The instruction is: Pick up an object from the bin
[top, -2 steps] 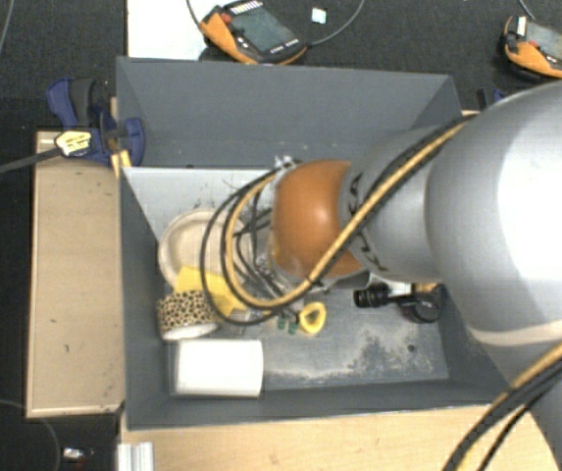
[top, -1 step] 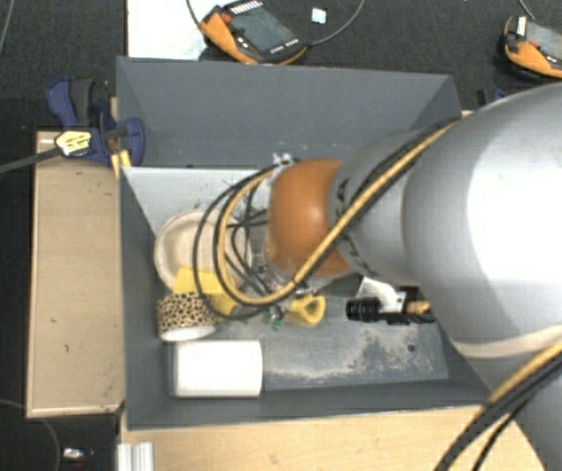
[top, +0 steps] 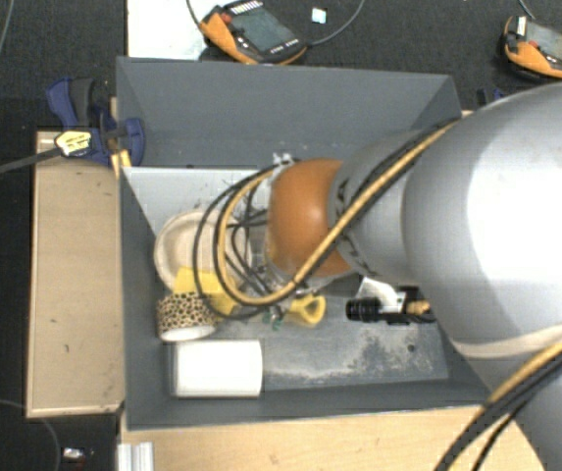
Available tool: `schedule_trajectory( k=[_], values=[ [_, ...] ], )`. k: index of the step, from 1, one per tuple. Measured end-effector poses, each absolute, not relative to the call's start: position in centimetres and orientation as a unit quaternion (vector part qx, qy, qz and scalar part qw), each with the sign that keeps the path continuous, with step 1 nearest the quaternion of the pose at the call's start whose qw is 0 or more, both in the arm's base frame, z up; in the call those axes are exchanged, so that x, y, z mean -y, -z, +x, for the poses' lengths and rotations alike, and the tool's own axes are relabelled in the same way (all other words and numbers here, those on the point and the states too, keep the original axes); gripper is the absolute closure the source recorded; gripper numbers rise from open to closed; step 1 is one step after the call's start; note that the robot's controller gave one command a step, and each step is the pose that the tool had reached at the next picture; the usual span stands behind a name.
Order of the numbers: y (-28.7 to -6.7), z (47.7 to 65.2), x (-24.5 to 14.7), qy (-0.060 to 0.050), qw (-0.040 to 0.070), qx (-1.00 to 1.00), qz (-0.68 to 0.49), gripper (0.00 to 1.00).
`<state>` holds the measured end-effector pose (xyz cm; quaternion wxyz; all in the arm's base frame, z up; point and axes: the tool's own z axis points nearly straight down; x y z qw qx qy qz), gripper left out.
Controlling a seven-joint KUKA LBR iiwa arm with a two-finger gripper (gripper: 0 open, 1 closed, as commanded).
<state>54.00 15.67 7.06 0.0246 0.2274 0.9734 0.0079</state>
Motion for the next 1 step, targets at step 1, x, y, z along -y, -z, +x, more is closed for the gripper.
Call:
schedule_trajectory(
  k=[1],
  values=[
    [-7.66, 53.99, -15.65, -0.008, 0.025, -0.973, 0.228, 1.00]
  ],
)
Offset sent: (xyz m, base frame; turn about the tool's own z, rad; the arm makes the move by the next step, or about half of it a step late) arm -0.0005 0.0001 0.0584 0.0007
